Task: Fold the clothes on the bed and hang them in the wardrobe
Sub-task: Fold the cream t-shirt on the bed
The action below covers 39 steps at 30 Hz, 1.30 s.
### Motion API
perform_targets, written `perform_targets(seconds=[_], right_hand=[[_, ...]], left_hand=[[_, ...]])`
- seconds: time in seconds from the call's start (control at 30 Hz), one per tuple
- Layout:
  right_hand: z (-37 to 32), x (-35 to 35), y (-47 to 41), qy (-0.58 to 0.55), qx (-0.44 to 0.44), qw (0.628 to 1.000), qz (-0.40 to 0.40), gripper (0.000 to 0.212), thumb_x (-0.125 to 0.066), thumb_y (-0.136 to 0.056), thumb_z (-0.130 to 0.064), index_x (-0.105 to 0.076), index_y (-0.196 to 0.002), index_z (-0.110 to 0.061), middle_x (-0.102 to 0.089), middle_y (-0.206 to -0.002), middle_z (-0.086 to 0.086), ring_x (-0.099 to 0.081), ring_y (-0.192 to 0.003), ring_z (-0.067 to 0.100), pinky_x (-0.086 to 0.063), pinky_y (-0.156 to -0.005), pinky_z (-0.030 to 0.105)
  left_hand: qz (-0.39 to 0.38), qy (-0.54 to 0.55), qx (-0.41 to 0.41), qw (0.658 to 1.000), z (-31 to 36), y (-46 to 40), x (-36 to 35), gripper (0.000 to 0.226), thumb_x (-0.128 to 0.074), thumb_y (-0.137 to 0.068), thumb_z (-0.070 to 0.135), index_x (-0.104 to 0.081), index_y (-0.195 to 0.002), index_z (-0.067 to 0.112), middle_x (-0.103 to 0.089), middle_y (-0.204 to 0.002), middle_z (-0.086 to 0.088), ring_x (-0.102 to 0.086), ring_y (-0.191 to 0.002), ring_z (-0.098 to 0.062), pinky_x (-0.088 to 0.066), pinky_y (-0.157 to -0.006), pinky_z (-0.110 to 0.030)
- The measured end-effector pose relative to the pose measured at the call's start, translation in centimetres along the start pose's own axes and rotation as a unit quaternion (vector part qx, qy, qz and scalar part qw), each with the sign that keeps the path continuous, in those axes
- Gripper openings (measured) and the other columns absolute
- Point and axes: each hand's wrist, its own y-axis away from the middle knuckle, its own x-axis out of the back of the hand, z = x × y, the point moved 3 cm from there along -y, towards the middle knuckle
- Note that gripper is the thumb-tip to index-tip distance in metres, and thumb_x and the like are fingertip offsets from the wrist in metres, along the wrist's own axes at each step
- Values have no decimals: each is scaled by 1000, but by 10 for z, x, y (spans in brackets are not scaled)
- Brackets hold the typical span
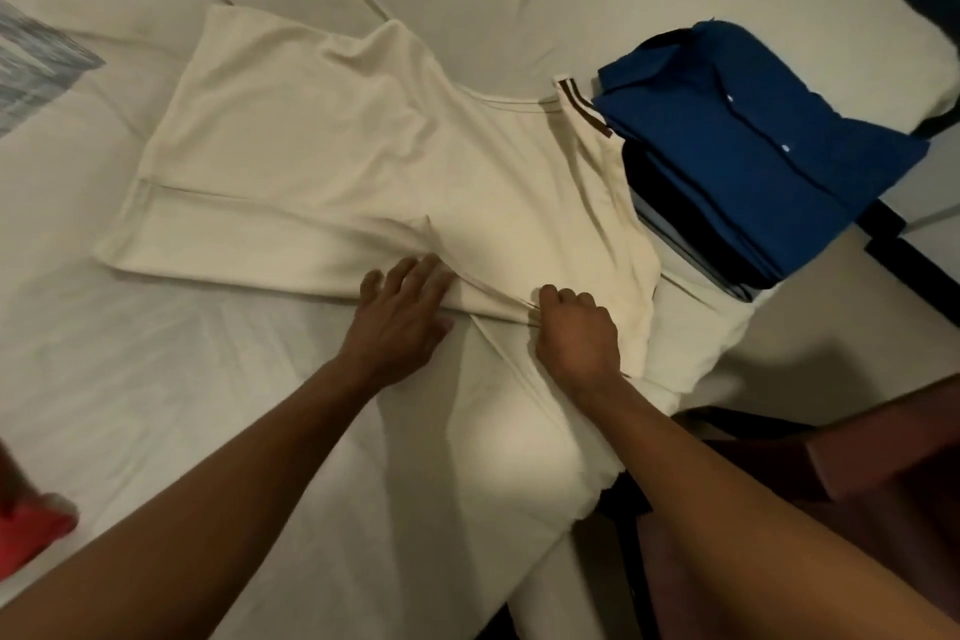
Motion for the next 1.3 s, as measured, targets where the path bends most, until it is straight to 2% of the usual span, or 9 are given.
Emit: perform_targets(seconds=[0.1, 0.27, 0.47, 0.7, 0.83, 0.9, 1.03, 1.17, 1.3], right_hand=[[36, 9, 2, 18, -15, 997, -72, 29, -50, -88, -10, -56, -117, -9, -64, -110, 10, -60, -101, 34, -34, -71, 35], [98, 32, -27, -98, -106, 972, -183, 44, -61, -91, -30, -58, -133, -21, -60, -130, 13, -59, -115, 33, -47, -87, 35], [145, 24, -65, -334, -143, 899, -246, 10, -71, -87, -16, -68, -95, -12, -65, -87, 8, -59, -73, 20, -47, -62, 28], [155, 7, -67, -219, -113, 949, -195, 29, -74, -83, -40, -56, -93, -21, -68, -88, 7, -65, -85, 27, -54, -72, 38], [138, 13, -62, -139, -145, 967, -158, 43, -67, -83, -31, -47, -118, -14, -63, -112, 12, -59, -105, 34, -50, -82, 40], [118, 24, -51, -74, -121, 989, -37, 45, -66, -83, -19, -44, -122, -8, -56, -118, 17, -54, -109, 37, -47, -83, 44], [52, 31, -24, 7, 32, 984, 173, 22, -62, -80, -13, -55, -100, -10, -56, -91, 13, -54, -82, 32, -41, -63, 40], [-23, 12, -12, -86, 211, 968, 104, 22, -62, -80, -15, -61, -101, -12, -59, -94, 10, -58, -86, 32, -45, -64, 41], [-68, -2, -23, -115, 258, 957, 70, 39, -42, -87, -14, -63, -120, -7, -63, -122, 16, -59, -114, 38, -52, -88, 47]], left_hand=[[-7, 11, 36, 999, 6, -4, -1, 68, -31, -91, 57, -40, -148, 21, -33, -159, -7, -31, -144, -31, -31, -107, -57], [8, 7, 63, 998, 7, -10, 1, 76, -28, -87, 67, -39, -149, 25, -30, -161, -8, -34, -141, -34, -36, -102, -57], [-15, 13, 155, 988, 10, -15, -9, 93, -9, -80, 83, -6, -159, 34, -4, -168, -2, -8, -152, -32, -18, -114, -59], [-20, 39, 209, 977, 9, -15, -19, 98, -4, -80, 86, 9, -159, 29, 18, -166, -1, 17, -152, -27, 4, -117, -62], [-16, 42, 209, 977, 10, -16, -21, 94, 0, -83, 83, 9, -159, 29, 20, -165, 0, 20, -152, -26, 6, -117, -62], [-12, 43, 209, 977, 12, -15, -21, 92, 1, -83, 81, 9, -159, 30, 19, -166, 0, 20, -152, -26, 7, -117, -61], [-10, 51, 203, 978, 10, -14, -19, 87, 1, -86, 78, 9, -159, 31, 19, -165, 3, 22, -151, -24, 9, -117, -61], [-9, 44, 181, 982, 5, -11, -16, 76, 1, -92, 71, 10, -158, 34, 21, -165, 7, 23, -151, -20, 10, -118, -59], [3, 36, 136, 990, -11, -7, -13, 71, 3, -93, 63, 7, -158, 35, 20, -165, 7, 24, -150, -19, 10, -119, -58]])
